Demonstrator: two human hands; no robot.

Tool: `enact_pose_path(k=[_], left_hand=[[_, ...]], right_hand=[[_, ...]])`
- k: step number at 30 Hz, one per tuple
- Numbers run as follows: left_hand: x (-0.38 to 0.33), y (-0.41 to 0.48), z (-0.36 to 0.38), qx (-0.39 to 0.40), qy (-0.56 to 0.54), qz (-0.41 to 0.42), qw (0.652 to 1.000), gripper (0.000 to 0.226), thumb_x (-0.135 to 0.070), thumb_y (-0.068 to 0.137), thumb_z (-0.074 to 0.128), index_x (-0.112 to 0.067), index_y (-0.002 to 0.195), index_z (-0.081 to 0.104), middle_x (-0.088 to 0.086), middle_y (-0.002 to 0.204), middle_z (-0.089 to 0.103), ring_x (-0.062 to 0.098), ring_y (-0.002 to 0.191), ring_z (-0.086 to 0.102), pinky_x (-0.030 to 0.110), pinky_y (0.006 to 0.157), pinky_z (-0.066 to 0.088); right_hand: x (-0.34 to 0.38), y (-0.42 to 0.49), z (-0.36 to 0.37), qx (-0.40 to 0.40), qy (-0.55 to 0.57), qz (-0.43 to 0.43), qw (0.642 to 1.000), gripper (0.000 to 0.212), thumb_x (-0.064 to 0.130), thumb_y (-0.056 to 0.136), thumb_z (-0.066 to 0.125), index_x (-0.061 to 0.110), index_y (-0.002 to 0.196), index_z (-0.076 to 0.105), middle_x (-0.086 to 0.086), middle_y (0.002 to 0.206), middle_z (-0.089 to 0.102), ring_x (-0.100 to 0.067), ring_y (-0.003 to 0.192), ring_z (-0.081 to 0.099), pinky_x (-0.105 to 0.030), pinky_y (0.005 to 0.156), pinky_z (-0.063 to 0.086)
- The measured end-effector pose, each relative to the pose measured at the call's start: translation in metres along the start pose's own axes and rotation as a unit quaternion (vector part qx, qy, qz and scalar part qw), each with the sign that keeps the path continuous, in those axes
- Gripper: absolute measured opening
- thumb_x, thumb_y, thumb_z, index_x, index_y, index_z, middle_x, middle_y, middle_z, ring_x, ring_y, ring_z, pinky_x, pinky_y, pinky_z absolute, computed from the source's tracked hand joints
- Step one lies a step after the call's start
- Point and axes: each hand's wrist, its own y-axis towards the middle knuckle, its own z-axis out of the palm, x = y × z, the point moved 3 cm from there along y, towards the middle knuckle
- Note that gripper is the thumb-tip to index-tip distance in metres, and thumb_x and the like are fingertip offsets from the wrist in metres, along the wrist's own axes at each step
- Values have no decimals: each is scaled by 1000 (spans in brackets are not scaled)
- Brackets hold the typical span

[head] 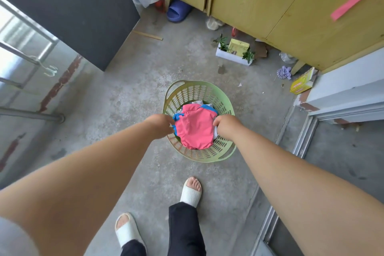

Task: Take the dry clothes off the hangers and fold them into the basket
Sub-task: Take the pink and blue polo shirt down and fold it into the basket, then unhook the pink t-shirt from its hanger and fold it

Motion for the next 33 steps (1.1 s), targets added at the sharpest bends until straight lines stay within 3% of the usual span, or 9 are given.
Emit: enact_pose_path(k=[6,15,21,28,33], left_hand=[[-15,-50,-48,-49,-50,0,998,45,-31,93,57,-23,137,50,1,135,54,21,118,54,29,96,44],[-17,-146,-127,-136,-74,0,988,51,-36,88,64,-24,135,48,4,136,52,24,121,52,31,99,44],[1,-228,-176,-177,-78,2,981,53,-34,85,68,-25,134,50,1,135,52,21,117,53,28,96,44],[45,-320,-218,-204,-44,-17,978,50,-33,85,66,-26,132,53,-3,132,56,16,117,54,23,98,41],[81,-394,-236,-225,-29,-18,974,51,-28,89,63,-24,137,49,-4,138,52,16,124,50,21,99,36]], right_hand=[[52,-58,-51,-49,-2,-56,997,39,-3,90,47,9,125,61,-13,123,62,-29,110,59,-35,93,51],[133,-155,-121,-73,-60,-178,979,54,13,84,69,11,134,51,-10,128,58,-26,114,57,-32,94,48],[200,-236,-166,-92,-101,-269,953,53,19,85,69,12,134,51,-8,130,58,-24,118,55,-32,97,45],[278,-320,-175,-102,-151,-347,920,49,20,84,70,14,131,55,-4,127,60,-22,115,57,-31,96,47],[329,-371,-162,-88,-167,-389,902,49,25,84,71,21,131,54,1,125,60,-17,105,58,-26,83,46]])
